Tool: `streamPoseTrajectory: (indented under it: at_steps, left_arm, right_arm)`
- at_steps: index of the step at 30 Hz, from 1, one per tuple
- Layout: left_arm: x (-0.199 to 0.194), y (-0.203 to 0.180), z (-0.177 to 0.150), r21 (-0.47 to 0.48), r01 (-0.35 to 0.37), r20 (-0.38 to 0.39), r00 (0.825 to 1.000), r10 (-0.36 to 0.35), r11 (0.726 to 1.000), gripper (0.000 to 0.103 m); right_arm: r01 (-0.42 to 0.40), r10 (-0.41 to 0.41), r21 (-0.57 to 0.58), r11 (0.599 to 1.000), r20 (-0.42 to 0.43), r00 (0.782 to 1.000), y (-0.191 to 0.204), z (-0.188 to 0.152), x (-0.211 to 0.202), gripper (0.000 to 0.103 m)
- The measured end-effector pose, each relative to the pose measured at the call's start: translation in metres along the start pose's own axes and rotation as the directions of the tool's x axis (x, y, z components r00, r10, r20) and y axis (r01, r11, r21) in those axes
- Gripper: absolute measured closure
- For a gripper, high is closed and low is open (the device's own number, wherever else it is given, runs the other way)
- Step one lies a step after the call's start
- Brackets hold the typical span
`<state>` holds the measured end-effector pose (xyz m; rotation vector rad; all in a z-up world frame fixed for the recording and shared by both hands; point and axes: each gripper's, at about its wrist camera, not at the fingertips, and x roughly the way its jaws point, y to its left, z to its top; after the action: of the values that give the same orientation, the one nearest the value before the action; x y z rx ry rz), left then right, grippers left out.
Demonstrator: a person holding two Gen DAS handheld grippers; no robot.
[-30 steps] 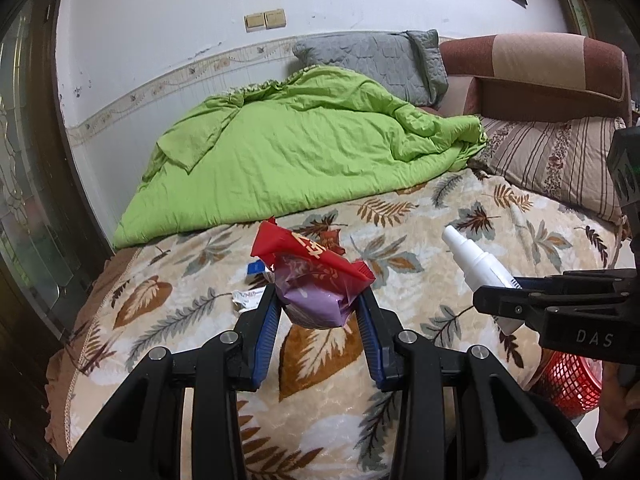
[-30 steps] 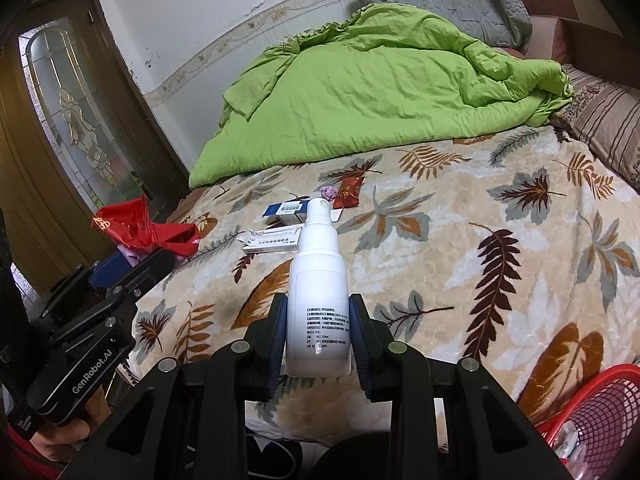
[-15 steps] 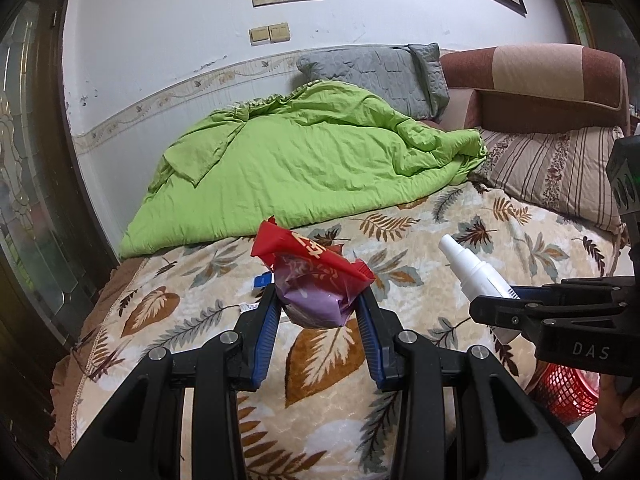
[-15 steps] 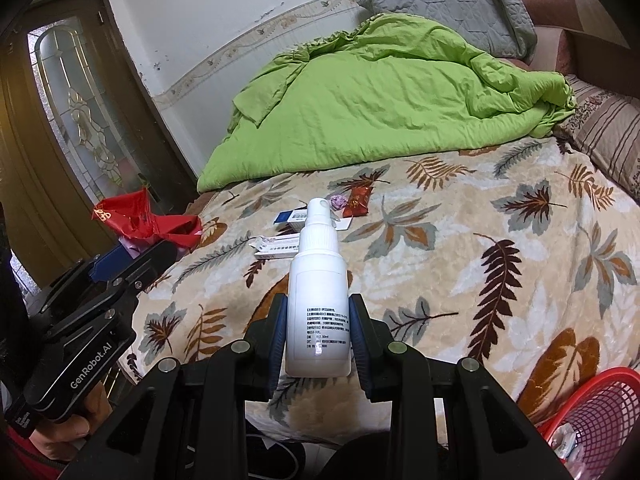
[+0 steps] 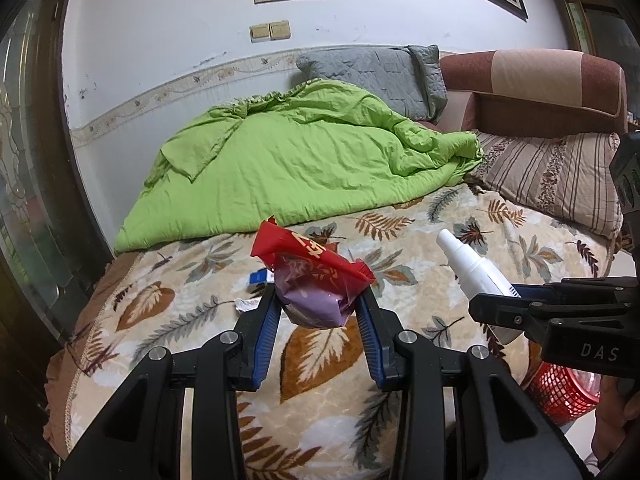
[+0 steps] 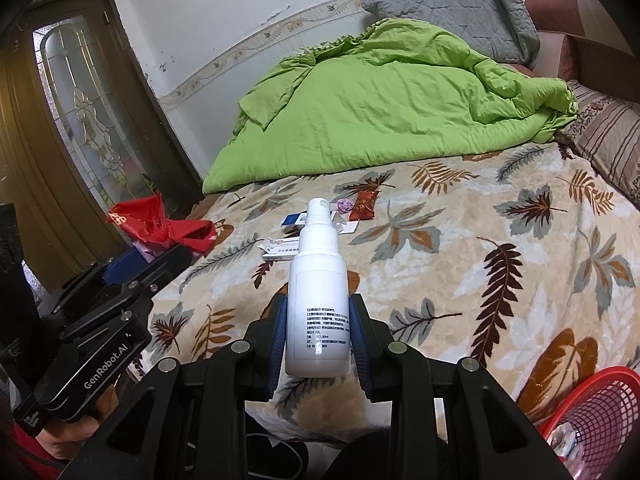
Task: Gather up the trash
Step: 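Lift the candy wrapper with the left tool while the right tool lifts the spray bottle, then release the candy wrapper into the red basket with the left tool while the right tool releases the bottle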
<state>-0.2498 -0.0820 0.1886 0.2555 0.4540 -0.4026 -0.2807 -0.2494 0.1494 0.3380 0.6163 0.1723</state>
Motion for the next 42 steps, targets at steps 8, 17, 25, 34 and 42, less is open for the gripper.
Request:
streamPoseTrajectory:
  at_steps: [8,17,25,34,42]
  left_arm:
    - [0.016,-0.003,-0.008,-0.061,0.113,-0.068,0.991,-0.117,0.992,0.066]
    - [0.039,-0.028,-0.026,-0.066,0.205,-0.153,0.965,-0.213,0.977,0.066]
    - [0.049,-0.073,-0.029,-0.021,0.34,-0.2,0.92,-0.337,0.94,0.066]
    - [0.049,-0.155,-0.017,0.005,0.588,-0.274,0.779,-0.564,0.809,0.066]
    - [0.046,-0.239,-0.011,0.018,0.744,-0.364,0.627,-0.689,0.668,0.066]
  right_arm:
    - [0.013,-0.013,0.031,0.999,-0.006,1.0,-0.011,-0.006,-0.008,0.071]
    - [0.078,-0.077,0.102,0.992,-0.021,0.997,-0.049,-0.029,-0.026,0.071]
    - [0.17,-0.17,0.228,0.959,-0.02,0.985,-0.102,-0.056,-0.066,0.071]
    - [0.291,-0.303,0.373,0.881,-0.027,0.953,-0.166,-0.086,-0.128,0.071]
    - [0.352,-0.378,0.48,0.804,-0.045,0.925,-0.208,-0.113,-0.169,0.071]
